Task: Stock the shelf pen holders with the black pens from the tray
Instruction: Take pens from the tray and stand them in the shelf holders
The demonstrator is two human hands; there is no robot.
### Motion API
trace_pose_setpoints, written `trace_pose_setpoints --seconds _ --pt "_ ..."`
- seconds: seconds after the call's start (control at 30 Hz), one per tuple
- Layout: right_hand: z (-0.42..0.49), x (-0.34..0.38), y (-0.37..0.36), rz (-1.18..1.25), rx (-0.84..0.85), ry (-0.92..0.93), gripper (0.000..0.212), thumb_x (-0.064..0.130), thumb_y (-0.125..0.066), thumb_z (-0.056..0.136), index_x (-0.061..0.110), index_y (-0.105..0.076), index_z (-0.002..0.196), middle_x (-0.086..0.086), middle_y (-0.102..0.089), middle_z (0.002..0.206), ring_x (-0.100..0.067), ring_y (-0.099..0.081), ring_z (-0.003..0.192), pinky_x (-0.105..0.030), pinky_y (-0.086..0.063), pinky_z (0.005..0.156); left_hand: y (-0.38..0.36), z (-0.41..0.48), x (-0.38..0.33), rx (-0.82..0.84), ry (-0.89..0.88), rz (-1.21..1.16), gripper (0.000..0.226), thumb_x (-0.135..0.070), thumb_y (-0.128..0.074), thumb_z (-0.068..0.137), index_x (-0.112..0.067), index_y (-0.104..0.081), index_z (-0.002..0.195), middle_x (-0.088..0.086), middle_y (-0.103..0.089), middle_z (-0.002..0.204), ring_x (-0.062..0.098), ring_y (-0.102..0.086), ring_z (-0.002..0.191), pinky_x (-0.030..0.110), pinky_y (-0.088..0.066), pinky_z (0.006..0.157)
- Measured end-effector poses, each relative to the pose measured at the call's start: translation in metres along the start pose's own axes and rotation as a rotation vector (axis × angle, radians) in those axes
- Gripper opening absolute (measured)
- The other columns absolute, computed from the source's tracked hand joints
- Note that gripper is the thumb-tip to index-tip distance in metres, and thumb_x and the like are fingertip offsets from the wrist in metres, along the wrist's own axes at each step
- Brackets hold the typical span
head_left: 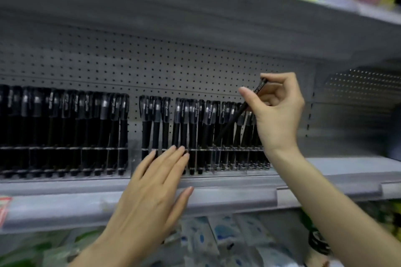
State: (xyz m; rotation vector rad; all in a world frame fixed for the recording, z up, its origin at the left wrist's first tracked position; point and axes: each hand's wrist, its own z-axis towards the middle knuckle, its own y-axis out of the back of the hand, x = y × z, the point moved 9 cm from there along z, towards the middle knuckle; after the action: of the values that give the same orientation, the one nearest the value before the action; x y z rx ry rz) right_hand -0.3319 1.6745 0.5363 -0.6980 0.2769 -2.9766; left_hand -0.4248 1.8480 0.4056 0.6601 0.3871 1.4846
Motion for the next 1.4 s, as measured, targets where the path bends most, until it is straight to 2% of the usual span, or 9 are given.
trace_pose_setpoints --seconds 0.1,0.33,0.43,0.57,0.63,0.77,0.93,1.17,1.4 --pt "-0.002 -0.008 -0.010 -0.045 0.015 0.013 0.034 0.016 -0.080 0.074 0.024 -0.052 0.093 0.006 -0.054 0.076 -0.006 -0.053 0.065 -0.026 -0.050 0.065 -0.002 0.002 0.003 0.004 0.009 0.016 0.056 -0.043 -0.033 0.097 -0.009 -0.051 0.137 0.003 -0.049 0.143 0.014 -0.037 0.134 0.039 -0.025 0.108" --pt "0.003 -0.022 -0.026 -0.129 0.169 -0.022 0.034 0.020 -0.082 0.071 0.024 -0.055 0.091 0.003 -0.056 0.075 -0.017 -0.058 0.068 -0.045 -0.056 0.068 -0.004 0.002 0.004 0.001 0.008 0.047 0.056 -0.044 -0.033 0.097 -0.010 -0.050 0.137 0.002 -0.049 0.143 0.013 -0.038 0.134 0.039 -0.024 0.110" --pt "0.000 -0.023 -0.040 -0.186 0.302 0.011 0.035 0.025 -0.082 0.070 0.020 -0.057 0.095 0.003 -0.057 0.077 -0.021 -0.060 0.073 -0.039 -0.056 0.069 -0.004 0.001 0.005 -0.005 -0.004 0.053 0.056 -0.045 -0.032 0.097 -0.010 -0.053 0.136 0.002 -0.051 0.141 0.013 -0.040 0.133 0.040 -0.026 0.108" --pt "-0.009 -0.021 -0.048 -0.282 0.384 0.131 0.037 0.030 -0.081 0.070 0.019 -0.059 0.098 0.006 -0.057 0.073 -0.006 -0.051 0.065 -0.017 -0.046 0.063 -0.005 0.000 0.007 -0.006 -0.027 0.071 0.057 -0.047 -0.029 0.098 -0.011 -0.054 0.134 0.002 -0.051 0.141 0.015 -0.044 0.132 0.042 -0.028 0.106" --pt "-0.010 -0.021 -0.047 -0.333 0.384 0.178 0.039 0.032 -0.080 0.070 0.021 -0.059 0.101 0.007 -0.055 0.071 -0.006 -0.047 0.062 -0.012 -0.040 0.061 -0.005 0.001 0.007 -0.009 -0.035 0.074 0.057 -0.047 -0.029 0.098 -0.011 -0.055 0.134 0.002 -0.052 0.140 0.015 -0.046 0.131 0.042 -0.028 0.105" --pt "-0.007 -0.020 -0.050 -0.475 0.423 0.243 0.050 0.048 -0.075 0.068 0.024 -0.059 0.109 0.011 -0.051 0.071 -0.004 -0.044 0.059 -0.022 -0.040 0.059 -0.005 0.002 0.009 -0.010 -0.033 0.062 0.056 -0.047 -0.030 0.098 -0.012 -0.054 0.134 0.001 -0.052 0.140 0.014 -0.047 0.130 0.042 -0.028 0.105" --pt "-0.007 -0.017 -0.053 -0.640 0.482 0.325 0.059 0.056 -0.069 0.067 0.023 -0.057 0.115 0.012 -0.046 0.072 0.003 -0.043 0.064 -0.020 -0.034 0.056 -0.004 0.003 0.010 -0.010 -0.035 0.049 0.056 -0.047 -0.029 0.098 -0.013 -0.054 0.134 -0.001 -0.053 0.139 0.013 -0.048 0.129 0.041 -0.028 0.105" --pt "-0.002 -0.024 -0.052 -0.588 0.503 0.281 0.054 0.049 -0.073 0.069 0.023 -0.059 0.114 0.012 -0.046 0.071 0.004 -0.044 0.064 -0.023 -0.034 0.058 0.001 0.005 0.009 -0.007 -0.017 0.038 0.055 -0.047 -0.031 0.097 -0.014 -0.056 0.133 -0.002 -0.056 0.136 0.012 -0.050 0.126 0.039 -0.028 0.104" --pt "0.001 -0.020 -0.051 -0.597 0.480 0.336 0.060 0.062 -0.061 0.066 0.023 -0.063 0.112 0.010 -0.047 0.068 -0.003 -0.044 0.061 -0.025 -0.038 0.056 0.003 0.006 0.008 -0.010 -0.018 0.021 0.054 -0.045 -0.033 0.096 -0.013 -0.056 0.132 -0.002 -0.057 0.135 0.010 -0.046 0.127 0.039 -0.028 0.105"
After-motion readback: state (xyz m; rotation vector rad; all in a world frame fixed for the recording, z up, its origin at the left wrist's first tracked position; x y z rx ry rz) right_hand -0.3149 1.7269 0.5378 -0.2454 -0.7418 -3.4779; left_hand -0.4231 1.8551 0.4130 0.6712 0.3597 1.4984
